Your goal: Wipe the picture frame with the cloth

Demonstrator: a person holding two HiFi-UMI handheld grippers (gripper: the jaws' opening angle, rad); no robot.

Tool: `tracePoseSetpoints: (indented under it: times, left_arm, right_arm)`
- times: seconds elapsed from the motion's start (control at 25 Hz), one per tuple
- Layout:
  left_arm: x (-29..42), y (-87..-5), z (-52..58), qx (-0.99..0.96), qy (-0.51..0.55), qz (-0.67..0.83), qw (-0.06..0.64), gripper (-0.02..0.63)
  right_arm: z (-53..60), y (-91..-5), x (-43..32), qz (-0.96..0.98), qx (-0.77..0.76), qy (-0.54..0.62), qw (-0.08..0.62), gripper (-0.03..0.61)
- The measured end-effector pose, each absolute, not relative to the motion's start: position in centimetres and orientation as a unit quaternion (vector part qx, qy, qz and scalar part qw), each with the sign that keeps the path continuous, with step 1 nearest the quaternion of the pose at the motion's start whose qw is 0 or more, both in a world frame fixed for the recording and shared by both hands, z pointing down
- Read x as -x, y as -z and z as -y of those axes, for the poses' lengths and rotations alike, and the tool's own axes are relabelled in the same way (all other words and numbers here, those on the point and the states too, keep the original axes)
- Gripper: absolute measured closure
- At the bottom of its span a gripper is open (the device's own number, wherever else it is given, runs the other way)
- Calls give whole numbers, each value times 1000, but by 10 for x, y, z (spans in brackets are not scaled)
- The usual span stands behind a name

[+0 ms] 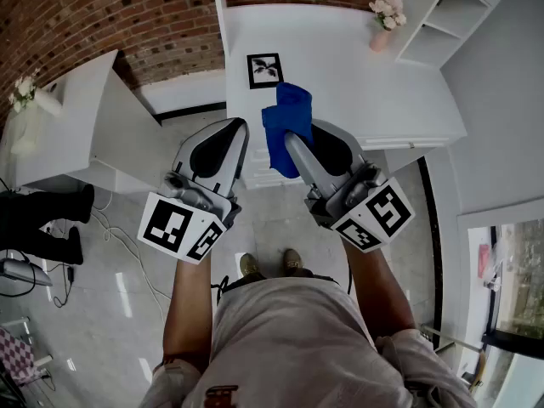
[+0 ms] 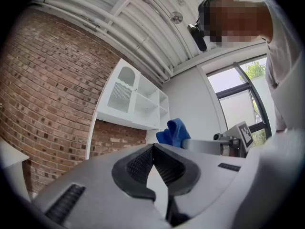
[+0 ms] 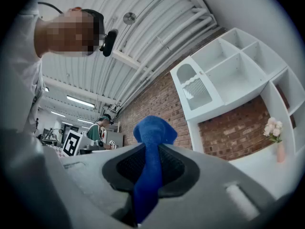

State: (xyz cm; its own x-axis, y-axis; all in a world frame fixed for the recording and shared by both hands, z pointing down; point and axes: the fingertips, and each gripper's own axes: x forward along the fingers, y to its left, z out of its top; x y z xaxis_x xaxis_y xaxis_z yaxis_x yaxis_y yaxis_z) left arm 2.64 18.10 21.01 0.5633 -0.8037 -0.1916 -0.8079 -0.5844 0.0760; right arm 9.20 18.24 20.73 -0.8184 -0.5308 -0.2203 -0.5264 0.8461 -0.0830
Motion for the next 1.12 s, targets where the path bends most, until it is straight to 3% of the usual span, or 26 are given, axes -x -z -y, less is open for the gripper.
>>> tracePoseSetpoints:
  times: [0.6, 1.12]
  left_arm:
    - [-20, -215, -180, 886, -107, -452, 8, 614]
    - [42, -223, -170, 889, -111, -444, 7, 614]
  right_arm:
    - [-181, -210, -85, -952, 285, 7, 115, 508]
    - [-169, -216, -40, -943, 316, 2, 101, 506]
